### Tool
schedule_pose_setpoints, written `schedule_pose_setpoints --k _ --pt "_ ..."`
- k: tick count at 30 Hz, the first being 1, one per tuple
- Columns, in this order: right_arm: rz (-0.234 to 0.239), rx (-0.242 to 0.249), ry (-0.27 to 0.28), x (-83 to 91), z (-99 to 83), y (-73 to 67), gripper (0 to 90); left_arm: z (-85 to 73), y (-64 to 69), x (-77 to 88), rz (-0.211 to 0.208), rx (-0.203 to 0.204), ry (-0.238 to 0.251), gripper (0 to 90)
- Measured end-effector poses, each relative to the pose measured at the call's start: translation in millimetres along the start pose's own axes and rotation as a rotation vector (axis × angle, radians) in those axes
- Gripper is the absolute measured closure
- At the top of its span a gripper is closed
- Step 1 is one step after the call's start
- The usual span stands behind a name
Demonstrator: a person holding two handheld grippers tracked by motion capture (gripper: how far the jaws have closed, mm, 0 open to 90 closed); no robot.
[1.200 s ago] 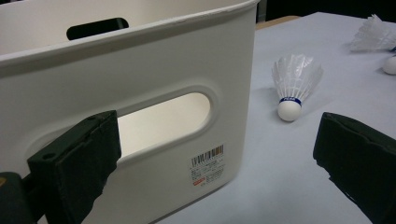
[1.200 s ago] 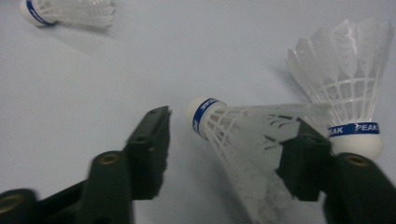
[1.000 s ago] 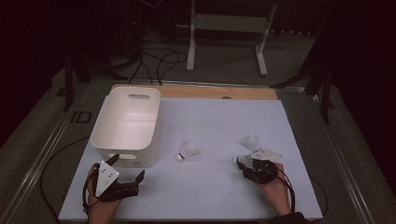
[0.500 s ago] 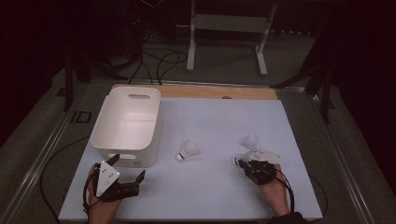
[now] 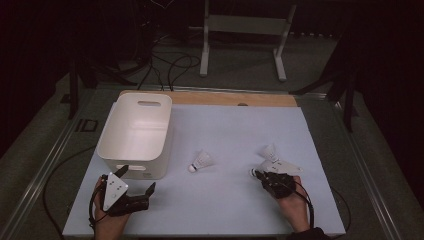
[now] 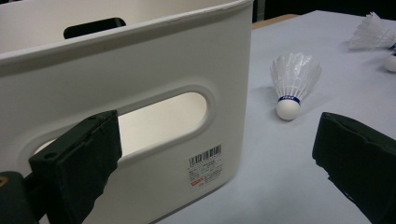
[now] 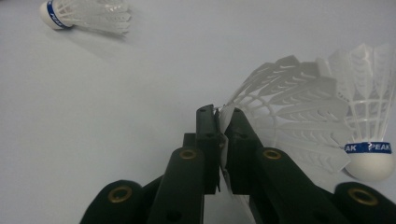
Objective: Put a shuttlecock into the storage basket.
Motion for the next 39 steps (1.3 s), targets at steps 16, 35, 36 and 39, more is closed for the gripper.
schedule_pose_setpoints --k 16,35,36,39 --pt "-0.007 0.003 0.020 8.3 6.2 -2.9 85.6 -1.2 -0.1 -0.5 0.010 -0.005 -0.013 3.0" --pt "-0.018 0.003 0.038 14.6 10.8 -3.5 85.6 -2.8 -2.0 0.4 0.013 0.018 -0.021 3.2" --pt "-0.018 0.003 0.038 14.6 10.8 -3.5 85.6 -2.7 -2.0 0.5 0.015 0.018 -0.020 3.2" --pt "-0.020 0.001 0.047 16.0 12.3 -3.5 85.6 -2.6 -2.3 0.8 0.017 0.020 -0.019 3.2"
Point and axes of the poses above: each handheld gripper's, and its own axes: x roughly backward along the jaws, z roughly out of its top, y roughly to its right, the point moved 8 cm from there along -x, roughly forward along the jaws, and after that the axes turned 5 degrees about -y, right-handed, at the moved point
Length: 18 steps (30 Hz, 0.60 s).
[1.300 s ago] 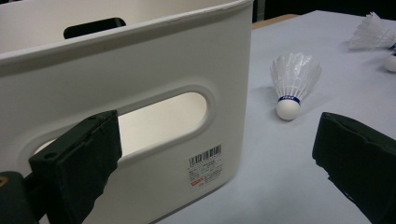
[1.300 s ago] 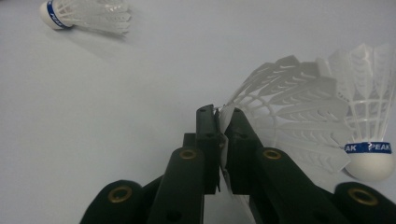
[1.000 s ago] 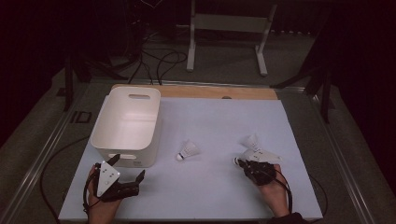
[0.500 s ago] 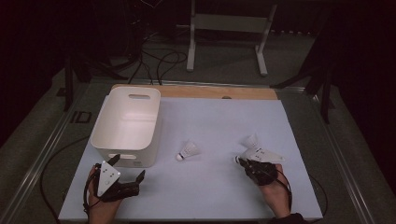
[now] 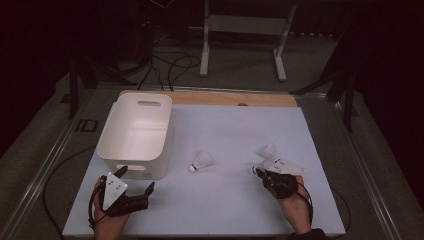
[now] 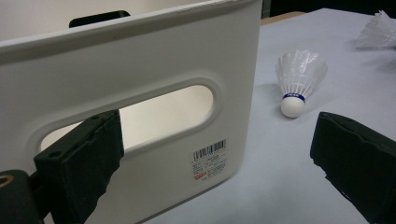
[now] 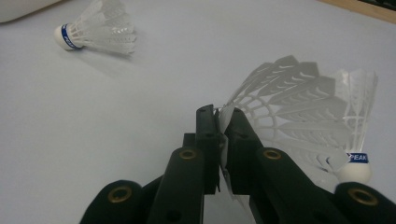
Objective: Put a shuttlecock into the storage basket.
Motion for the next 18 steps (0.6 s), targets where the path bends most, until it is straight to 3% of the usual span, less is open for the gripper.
schedule_pose_setpoints --k 18 --pt "0.010 0.011 0.017 4.8 7.0 -6.6 85.3 -2.4 -0.8 -4.9 -0.024 0.006 -0.015 1.9"
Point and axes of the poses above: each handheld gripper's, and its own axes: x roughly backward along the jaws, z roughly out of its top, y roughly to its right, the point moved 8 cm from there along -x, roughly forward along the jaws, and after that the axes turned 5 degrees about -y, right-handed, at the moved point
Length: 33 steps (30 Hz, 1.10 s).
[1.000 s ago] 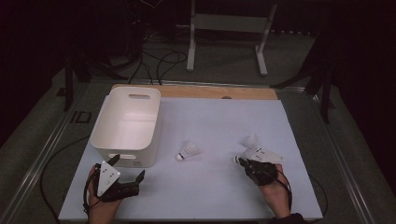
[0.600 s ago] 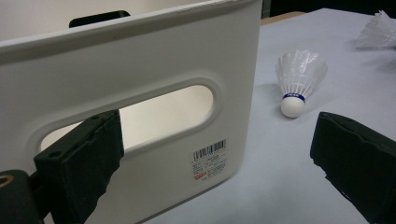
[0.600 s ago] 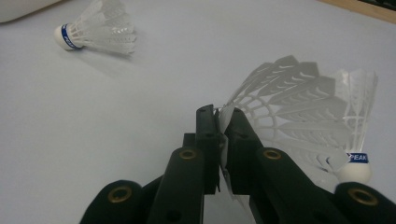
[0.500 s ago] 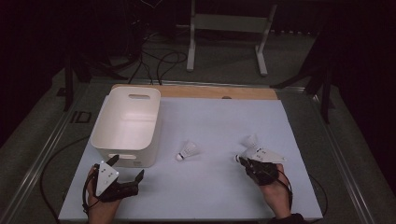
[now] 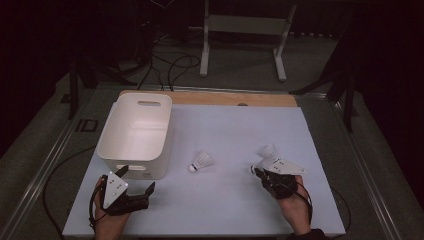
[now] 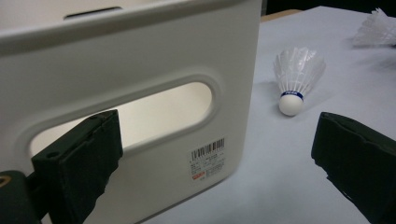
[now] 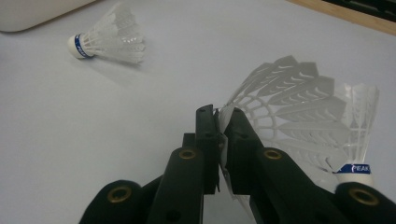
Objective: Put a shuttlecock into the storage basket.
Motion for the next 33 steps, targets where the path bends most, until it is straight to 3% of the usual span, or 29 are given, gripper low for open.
schedule_pose_setpoints --k 17,33 --pt "0.020 0.003 0.023 3.7 8.1 -5.2 85.3 -0.5 -1.5 -2.6 -0.006 0.009 0.000 0.8" --pt "0.032 0.047 0.023 2.2 18.1 -13.1 85.6 -1.3 0.2 -3.5 -0.006 0.004 -0.008 0.5"
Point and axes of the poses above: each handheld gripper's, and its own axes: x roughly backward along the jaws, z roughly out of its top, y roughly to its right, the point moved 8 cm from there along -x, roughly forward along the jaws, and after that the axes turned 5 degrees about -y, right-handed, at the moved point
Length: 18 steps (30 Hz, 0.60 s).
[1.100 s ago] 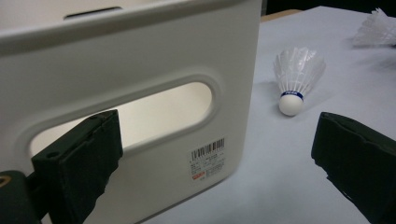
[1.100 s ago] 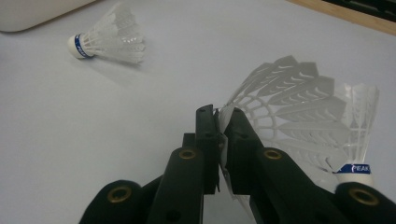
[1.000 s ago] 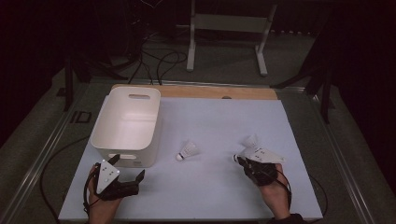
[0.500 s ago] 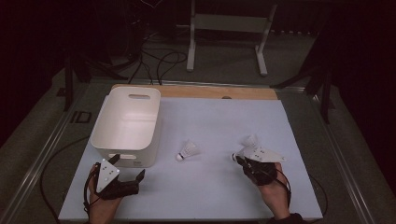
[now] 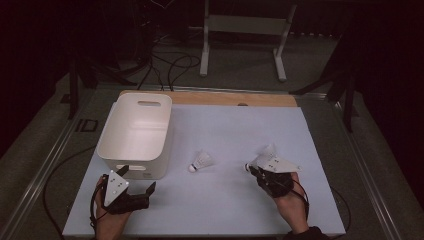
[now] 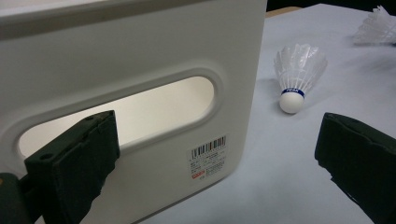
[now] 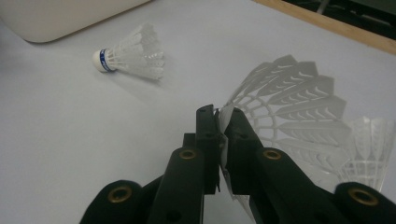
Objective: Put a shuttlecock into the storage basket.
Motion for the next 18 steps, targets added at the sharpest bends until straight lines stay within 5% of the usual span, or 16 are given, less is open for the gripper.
schedule_pose_setpoints --k 18 --pt "0.012 0.012 0.030 4.2 31.3 -0.7 85.6 -0.9 2.0 -1.5 0.005 -0.007 -0.006 0.5"
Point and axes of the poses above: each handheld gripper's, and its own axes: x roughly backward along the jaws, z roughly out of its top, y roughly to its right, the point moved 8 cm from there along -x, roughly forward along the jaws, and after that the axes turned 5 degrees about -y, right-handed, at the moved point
